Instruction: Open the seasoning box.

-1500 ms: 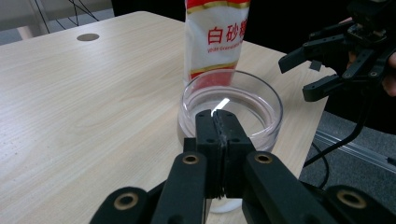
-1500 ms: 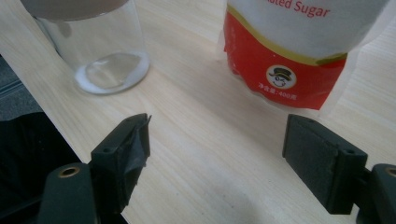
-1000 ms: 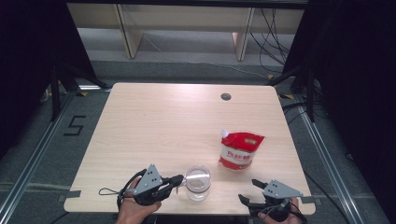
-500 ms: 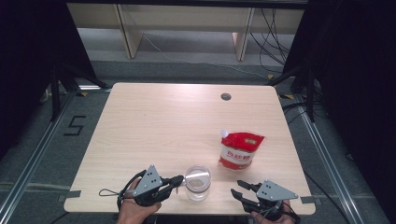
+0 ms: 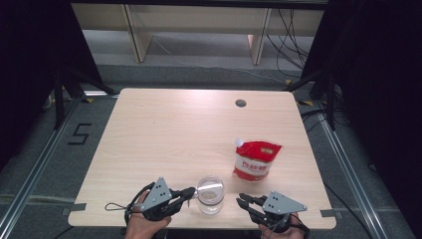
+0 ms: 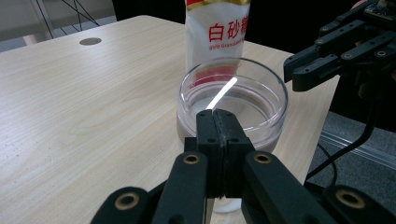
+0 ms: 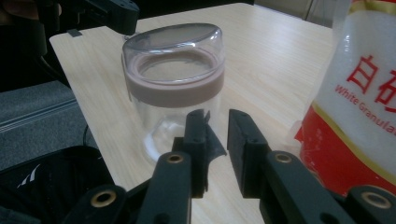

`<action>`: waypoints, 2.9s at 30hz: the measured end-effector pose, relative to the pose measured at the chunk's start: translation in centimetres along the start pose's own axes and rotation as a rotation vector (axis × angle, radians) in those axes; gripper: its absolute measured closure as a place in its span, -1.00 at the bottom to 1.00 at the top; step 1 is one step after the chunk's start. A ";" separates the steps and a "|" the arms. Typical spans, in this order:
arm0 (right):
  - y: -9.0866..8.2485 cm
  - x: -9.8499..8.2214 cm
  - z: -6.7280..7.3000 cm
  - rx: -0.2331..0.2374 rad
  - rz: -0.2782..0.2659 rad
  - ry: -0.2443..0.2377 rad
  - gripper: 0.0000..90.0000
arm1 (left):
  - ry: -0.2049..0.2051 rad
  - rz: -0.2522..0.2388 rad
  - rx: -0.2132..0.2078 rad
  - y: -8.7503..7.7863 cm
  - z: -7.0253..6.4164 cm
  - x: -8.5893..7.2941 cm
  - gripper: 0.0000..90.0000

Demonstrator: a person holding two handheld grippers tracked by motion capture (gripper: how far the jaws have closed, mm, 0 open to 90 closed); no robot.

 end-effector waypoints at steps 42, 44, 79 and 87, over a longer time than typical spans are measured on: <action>2.9 0.9 0.9 0.063 -0.008 -0.017 1.00 | -0.016 -0.078 -0.013 -0.1 0.2 -0.5 0.99; 3.1 0.9 1.0 0.073 -0.016 -0.023 1.00 | -0.015 -0.075 -0.014 -0.2 0.2 -0.5 0.99; 3.3 2.4 1.2 0.097 -0.053 -0.026 1.00 | -0.066 -0.031 -0.008 -2.0 1.3 -1.2 0.28; 3.4 2.9 1.5 0.088 -0.065 -0.032 1.00 | -0.054 0.035 0.017 -2.6 1.5 -2.7 0.07</action>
Point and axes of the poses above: each handheld gripper's, and its own axes: y roughly forward along the jaws, x roughly out of its top, z roughly to its left, the point moved 7 cm from there along y, roughly forward along the jaws, and after that the axes turned 7 degrees about -z, right-handed, at the moved point
